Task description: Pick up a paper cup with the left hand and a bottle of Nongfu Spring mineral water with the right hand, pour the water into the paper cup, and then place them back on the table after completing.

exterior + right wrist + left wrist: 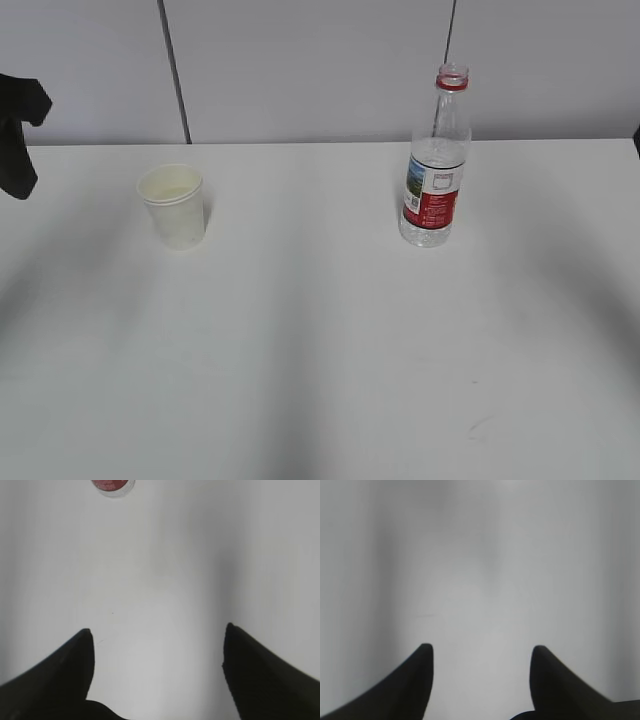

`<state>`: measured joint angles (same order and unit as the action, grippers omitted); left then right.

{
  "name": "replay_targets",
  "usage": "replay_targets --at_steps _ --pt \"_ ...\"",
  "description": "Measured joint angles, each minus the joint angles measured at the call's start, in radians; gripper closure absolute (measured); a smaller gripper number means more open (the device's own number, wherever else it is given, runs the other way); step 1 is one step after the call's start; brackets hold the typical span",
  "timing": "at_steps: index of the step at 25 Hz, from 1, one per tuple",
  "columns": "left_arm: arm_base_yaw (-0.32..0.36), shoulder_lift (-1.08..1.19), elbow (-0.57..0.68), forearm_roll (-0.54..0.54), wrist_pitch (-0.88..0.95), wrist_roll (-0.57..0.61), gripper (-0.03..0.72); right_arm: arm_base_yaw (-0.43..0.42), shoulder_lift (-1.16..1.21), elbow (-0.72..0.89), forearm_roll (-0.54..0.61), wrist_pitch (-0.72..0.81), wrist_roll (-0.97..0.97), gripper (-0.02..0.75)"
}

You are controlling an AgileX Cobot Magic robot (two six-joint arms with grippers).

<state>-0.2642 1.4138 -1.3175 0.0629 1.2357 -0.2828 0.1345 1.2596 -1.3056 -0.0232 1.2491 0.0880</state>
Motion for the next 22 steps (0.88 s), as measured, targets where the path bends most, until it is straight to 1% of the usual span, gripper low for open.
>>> replay_targets --at_steps 5,10,14,17,22 --pt "0.0 -0.069 0.006 -0.006 0.003 0.023 0.304 0.0 -0.115 0.129 0.004 0.0 0.0 0.148" --pt "0.0 -0.207 0.028 -0.036 0.005 0.049 0.304 0.0 -0.303 0.282 0.004 0.0 -0.002 0.148" --pt "0.0 -0.345 0.105 -0.04 0.011 0.05 0.305 0.0 -0.457 0.359 0.004 0.002 -0.002 0.148" --pt "0.0 -0.448 0.177 -0.042 0.019 0.052 0.305 0.0 -0.563 0.387 0.004 0.005 -0.005 0.148" --pt "0.0 -0.628 0.31 -0.042 0.023 0.053 0.305 0.0 -0.703 0.415 0.004 0.011 -0.094 0.148"
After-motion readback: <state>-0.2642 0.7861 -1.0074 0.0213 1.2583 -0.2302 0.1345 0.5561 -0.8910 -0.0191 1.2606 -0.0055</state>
